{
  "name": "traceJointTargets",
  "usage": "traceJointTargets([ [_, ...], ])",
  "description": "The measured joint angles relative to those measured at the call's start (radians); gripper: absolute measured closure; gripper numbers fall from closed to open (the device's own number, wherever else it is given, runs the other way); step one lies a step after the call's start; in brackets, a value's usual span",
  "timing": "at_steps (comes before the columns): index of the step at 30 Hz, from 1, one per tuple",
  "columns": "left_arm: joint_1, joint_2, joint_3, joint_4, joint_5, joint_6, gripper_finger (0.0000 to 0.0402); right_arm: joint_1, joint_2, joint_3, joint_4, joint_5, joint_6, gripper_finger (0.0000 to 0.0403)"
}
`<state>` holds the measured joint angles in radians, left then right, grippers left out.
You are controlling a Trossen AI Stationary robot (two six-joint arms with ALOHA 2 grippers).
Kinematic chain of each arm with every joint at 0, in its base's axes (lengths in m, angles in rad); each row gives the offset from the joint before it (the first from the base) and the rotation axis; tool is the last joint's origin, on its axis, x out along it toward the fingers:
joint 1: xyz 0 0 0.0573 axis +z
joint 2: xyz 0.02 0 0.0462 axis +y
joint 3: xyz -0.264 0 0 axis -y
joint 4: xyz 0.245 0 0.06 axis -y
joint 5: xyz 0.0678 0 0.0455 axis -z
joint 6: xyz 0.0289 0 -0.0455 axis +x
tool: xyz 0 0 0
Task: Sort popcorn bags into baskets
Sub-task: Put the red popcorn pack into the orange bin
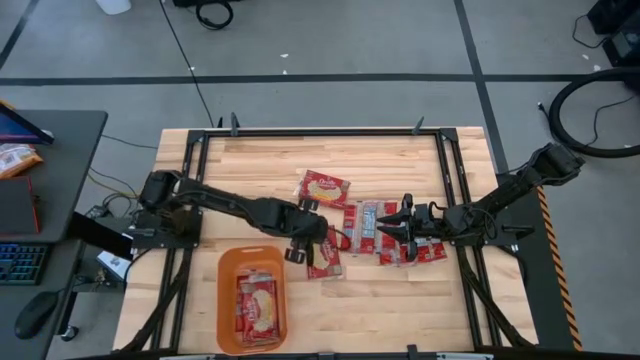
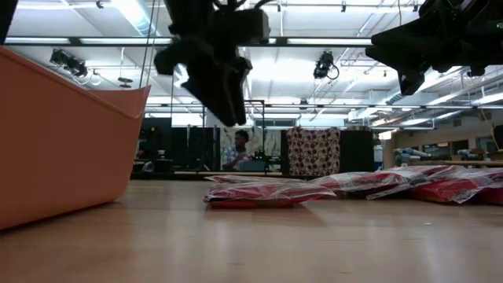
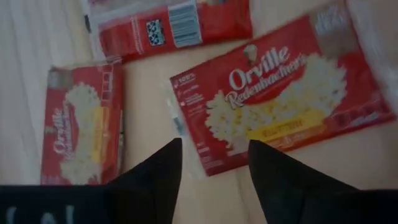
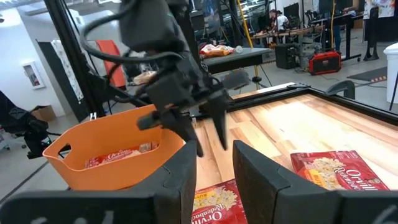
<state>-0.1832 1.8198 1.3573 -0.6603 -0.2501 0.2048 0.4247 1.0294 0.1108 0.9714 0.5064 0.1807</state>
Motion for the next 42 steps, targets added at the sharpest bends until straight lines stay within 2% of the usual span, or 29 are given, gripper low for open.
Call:
traceJointTargets([
  [5, -0.038, 0.062, 0.004, 0.013, -0.048, 0.069, 0.0203, -0.022, 0.000, 0.000, 0.000, 0.000, -0.005, 0.0293],
  [12, -0.056, 0.230, 0.217, -0.150, -0.034, 0.067, 0.0203, -0.035, 0.000, 0.000, 0.013, -0.003, 0.006, 0.0293],
  [19, -0.057, 0.305, 0.359, -0.263, -0.012, 0.116, 0.0203, -0.022, 0.000, 0.000, 0.005, -0.010, 0.002, 0.0293],
  [25, 0.019, 0.308, 0.367, -0.256, -0.034, 0.065, 0.0203, -0.022, 0.000, 0.000, 0.001, -0.010, 0.003, 0.0293],
  [33, 0.138, 0.320, 0.367, -0.160, -0.089, -0.010, 0.0203, -0.022, 0.000, 0.000, 0.002, -0.011, 0.003, 0.0293],
  [42, 0.183, 0.404, 0.361, -0.066, -0.173, 0.003, 0.0203, -0.022, 0.000, 0.000, -0.004, -0.011, 0.002, 0.0293],
])
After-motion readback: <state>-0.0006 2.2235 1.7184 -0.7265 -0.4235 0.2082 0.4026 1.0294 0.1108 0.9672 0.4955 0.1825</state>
